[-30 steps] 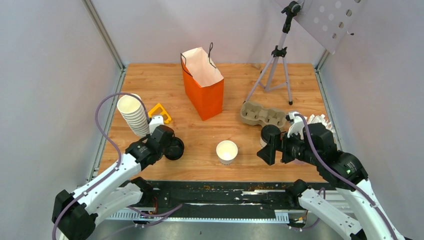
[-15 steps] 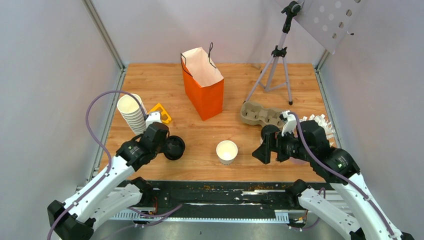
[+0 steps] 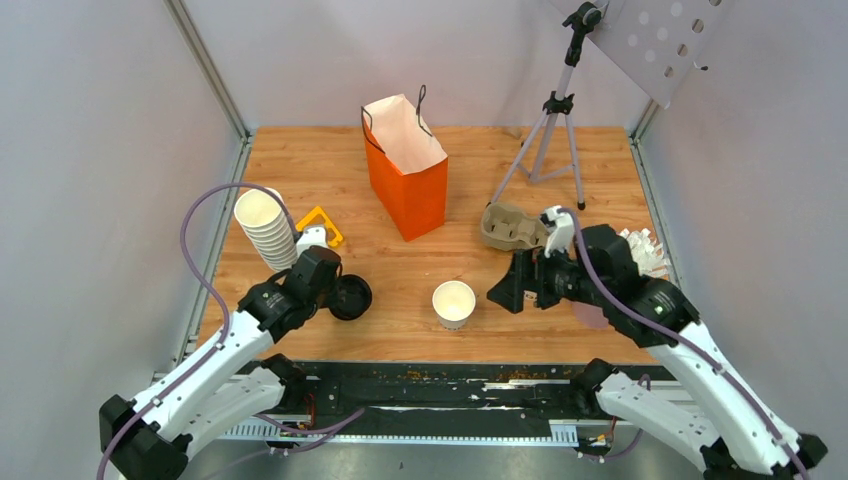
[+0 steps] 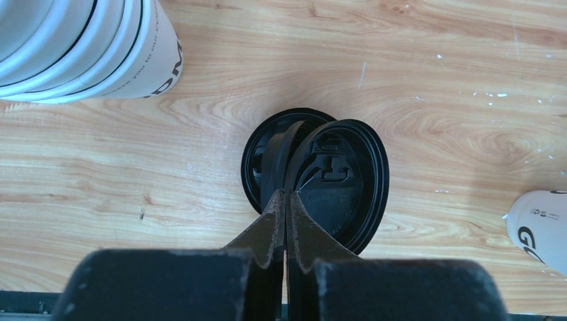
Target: Pack the takeout coffee
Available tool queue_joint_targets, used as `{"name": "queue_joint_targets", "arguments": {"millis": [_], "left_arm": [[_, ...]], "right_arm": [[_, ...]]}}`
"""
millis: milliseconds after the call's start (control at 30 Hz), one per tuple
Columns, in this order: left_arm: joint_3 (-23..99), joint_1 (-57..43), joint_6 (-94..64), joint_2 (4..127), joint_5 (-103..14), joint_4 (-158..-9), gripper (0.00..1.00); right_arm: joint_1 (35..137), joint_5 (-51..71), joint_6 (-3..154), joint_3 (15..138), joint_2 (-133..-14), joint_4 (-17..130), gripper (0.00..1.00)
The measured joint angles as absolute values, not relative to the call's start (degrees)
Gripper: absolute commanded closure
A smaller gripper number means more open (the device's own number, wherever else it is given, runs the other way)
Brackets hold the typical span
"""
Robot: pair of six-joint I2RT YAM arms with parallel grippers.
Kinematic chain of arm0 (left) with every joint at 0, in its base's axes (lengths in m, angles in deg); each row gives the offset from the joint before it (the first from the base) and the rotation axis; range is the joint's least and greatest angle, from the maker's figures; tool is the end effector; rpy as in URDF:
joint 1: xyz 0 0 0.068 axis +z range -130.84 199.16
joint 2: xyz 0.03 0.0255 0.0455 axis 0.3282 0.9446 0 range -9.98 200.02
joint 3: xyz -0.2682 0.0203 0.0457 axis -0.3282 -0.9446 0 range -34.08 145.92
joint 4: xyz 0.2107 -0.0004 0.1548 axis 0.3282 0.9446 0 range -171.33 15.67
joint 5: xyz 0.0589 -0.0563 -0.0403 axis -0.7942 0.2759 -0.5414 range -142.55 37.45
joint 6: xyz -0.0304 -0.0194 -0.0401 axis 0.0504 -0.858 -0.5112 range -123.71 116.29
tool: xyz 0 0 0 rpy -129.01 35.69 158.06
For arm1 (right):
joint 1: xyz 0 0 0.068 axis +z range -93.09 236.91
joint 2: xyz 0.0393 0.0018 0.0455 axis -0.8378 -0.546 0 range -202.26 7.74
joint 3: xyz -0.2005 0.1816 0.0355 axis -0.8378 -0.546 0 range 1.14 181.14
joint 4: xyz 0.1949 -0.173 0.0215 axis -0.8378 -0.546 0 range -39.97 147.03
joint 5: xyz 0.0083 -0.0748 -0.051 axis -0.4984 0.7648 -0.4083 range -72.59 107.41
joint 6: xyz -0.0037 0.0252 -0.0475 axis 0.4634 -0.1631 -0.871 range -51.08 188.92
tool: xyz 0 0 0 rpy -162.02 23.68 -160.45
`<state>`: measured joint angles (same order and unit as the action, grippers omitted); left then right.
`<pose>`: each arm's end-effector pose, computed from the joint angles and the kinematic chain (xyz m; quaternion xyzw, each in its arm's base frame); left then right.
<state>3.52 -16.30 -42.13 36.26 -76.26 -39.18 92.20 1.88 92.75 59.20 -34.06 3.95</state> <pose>0.1354 -0.0789 0.2440 -0.0927 0.9198 -0.0428 0.3787 0.0991 0.0819 0.3508 -0.1486 0.8755 0.3240 0.3262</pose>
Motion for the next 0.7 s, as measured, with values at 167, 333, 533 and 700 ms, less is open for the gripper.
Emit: {"name": "queue_joint_targets", "arguments": {"millis": [167,333,533,700], "left_arm": [[3.44,-16.30,-41.91,35.12,-76.34,-40.05,1.00],[3.11,-16.30,-41.93,35.15,-76.76,-39.96,1.00],[3.09,-16.30,-42.26,34.12,-75.75,-40.05,1.00],[3.54,-16.30,-42.39,32.33,-73.02,-39.44,1.00]], "right_arm": [[102.32,7.12,95.53,61.12,-42.85,10.35,0.08],[110.82,12.24,96.31,66.19,-53.76,16.34,0.09],[116.02,15.95,96.36,69.80,-68.18,23.10,0.11],[117.79,17.48,95.46,73.45,-74.80,24.12,0.11]]}}
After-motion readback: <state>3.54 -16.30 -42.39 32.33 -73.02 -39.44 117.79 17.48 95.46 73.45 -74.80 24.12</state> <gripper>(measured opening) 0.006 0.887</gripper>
